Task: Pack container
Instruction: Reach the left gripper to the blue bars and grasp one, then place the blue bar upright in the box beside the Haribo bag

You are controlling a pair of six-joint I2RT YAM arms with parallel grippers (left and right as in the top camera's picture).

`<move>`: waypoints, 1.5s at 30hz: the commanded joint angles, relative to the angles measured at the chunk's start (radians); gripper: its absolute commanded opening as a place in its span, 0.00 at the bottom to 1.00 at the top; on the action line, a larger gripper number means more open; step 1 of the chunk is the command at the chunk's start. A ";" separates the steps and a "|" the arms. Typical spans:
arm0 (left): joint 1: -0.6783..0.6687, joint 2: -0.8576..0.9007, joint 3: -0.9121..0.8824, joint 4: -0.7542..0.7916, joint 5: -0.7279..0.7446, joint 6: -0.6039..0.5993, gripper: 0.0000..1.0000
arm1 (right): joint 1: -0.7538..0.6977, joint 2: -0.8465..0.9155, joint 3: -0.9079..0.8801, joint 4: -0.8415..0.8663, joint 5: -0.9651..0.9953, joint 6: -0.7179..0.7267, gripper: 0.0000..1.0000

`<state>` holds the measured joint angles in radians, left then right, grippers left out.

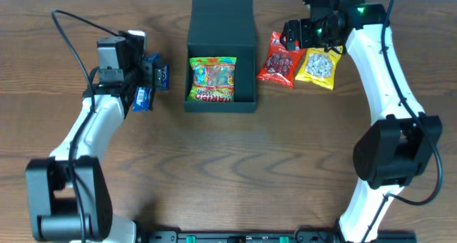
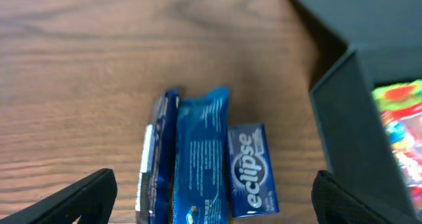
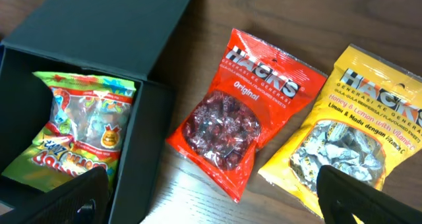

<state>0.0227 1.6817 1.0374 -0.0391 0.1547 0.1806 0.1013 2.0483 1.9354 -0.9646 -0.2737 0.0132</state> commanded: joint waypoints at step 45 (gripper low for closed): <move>0.024 0.177 0.010 -0.268 -0.009 0.132 0.58 | 0.011 -0.017 0.014 0.003 -0.007 -0.011 0.99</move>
<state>0.0441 1.8538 1.0378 -0.3065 0.1509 0.3138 0.1013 2.0483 1.9354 -0.9607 -0.2741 0.0132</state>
